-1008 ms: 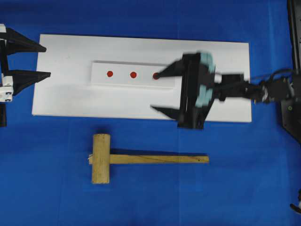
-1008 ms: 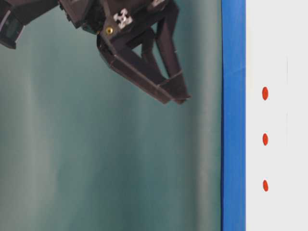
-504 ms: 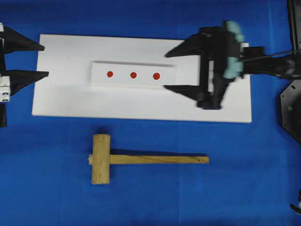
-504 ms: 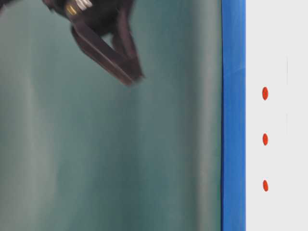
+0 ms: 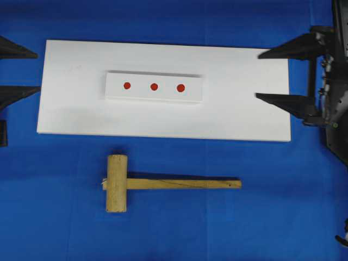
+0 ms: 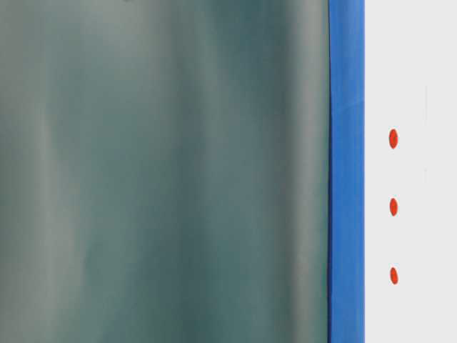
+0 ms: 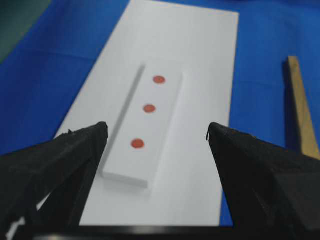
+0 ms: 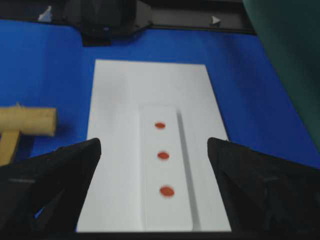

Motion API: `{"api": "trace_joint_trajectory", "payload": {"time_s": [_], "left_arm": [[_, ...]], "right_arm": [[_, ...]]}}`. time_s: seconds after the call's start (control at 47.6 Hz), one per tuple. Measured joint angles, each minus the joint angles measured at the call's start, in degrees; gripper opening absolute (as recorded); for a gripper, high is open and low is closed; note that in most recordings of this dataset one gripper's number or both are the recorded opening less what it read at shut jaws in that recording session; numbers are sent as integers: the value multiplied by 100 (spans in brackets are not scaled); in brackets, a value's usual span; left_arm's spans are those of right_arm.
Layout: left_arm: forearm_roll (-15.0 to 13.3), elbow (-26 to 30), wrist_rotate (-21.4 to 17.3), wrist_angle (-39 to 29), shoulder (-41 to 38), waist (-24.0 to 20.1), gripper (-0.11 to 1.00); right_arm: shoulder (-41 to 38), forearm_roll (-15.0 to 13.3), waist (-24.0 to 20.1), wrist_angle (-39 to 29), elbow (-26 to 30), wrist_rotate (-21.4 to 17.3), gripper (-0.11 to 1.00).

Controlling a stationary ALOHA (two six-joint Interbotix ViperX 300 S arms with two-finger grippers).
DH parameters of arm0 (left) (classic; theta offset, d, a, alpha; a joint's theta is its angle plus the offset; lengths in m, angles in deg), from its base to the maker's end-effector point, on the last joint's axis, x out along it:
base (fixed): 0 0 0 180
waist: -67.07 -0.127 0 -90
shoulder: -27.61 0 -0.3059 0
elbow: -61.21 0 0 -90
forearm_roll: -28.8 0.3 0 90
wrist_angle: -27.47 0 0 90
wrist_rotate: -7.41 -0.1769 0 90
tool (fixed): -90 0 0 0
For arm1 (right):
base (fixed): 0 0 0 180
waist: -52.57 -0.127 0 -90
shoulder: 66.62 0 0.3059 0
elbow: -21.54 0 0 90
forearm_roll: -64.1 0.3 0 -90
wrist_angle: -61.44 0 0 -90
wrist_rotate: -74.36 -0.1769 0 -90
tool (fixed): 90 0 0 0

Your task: Hit the mark with a hammer.

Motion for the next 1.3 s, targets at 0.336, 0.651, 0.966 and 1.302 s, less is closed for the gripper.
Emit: {"api": "trace_joint_trajectory", "payload": {"time_s": [0.336,0.651,0.966,1.302], "left_arm": [[0,-211,-35,-475,606,466,78],[0,-633,-378,-229,879,527,78],[9,-756,-369,-149,888,527,78],[0,-782,-378,-141,888,536,78]], "right_arm": [[1099,26,0,-70,-1107,-9,83],[1187,316,0,70,-1608,-9,83],[1178,325,0,123,-1617,-9,83],[1187,316,0,149,-1626,-9,83]]}}
